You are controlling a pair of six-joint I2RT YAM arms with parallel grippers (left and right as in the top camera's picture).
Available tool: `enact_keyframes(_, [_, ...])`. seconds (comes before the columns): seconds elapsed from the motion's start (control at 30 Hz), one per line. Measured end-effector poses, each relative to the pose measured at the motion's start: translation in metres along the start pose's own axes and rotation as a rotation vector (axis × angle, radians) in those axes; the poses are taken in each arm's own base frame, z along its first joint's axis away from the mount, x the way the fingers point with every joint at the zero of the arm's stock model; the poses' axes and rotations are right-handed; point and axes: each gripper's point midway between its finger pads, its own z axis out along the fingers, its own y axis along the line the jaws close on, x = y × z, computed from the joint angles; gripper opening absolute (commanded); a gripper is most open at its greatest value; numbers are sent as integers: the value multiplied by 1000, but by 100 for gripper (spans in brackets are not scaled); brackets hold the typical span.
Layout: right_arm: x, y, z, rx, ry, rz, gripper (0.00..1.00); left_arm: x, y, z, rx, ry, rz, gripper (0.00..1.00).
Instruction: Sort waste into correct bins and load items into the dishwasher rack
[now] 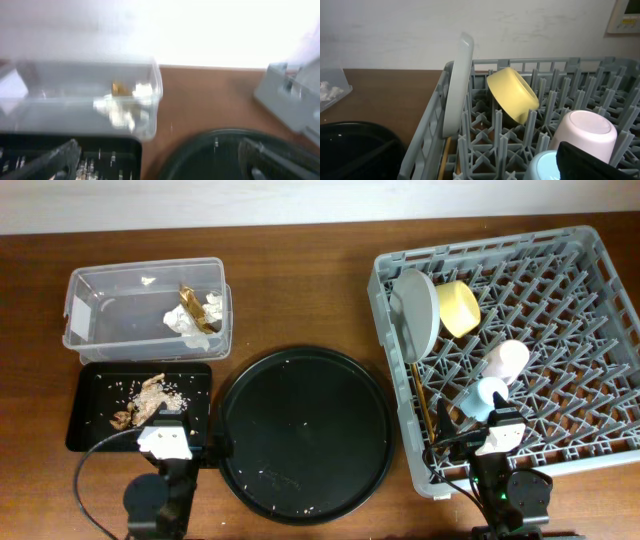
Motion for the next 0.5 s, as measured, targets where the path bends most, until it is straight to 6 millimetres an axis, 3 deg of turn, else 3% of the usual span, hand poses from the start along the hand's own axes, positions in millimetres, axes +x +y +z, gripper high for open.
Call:
enact_keyframes(0.07, [0, 0, 0, 0, 0, 0, 99, -12, -3, -2, 18, -155, 7, 99])
enact_keyframes(0.17, [0, 0, 0, 0, 0, 0, 99, -14, -6, -5, 26, -216, 31, 99])
enact_keyframes(0.2, [0, 0, 0, 0, 0, 0, 99, -12, -7, -6, 25, -212, 47, 99])
enact_keyframes(0.3, [0, 0, 0, 0, 0, 0, 99, 24, -3, -2, 13, -65, 51, 99])
enact_keyframes(0.5, [0, 0, 0, 0, 0, 0, 99, 24, -3, -2, 12, -65, 51, 99])
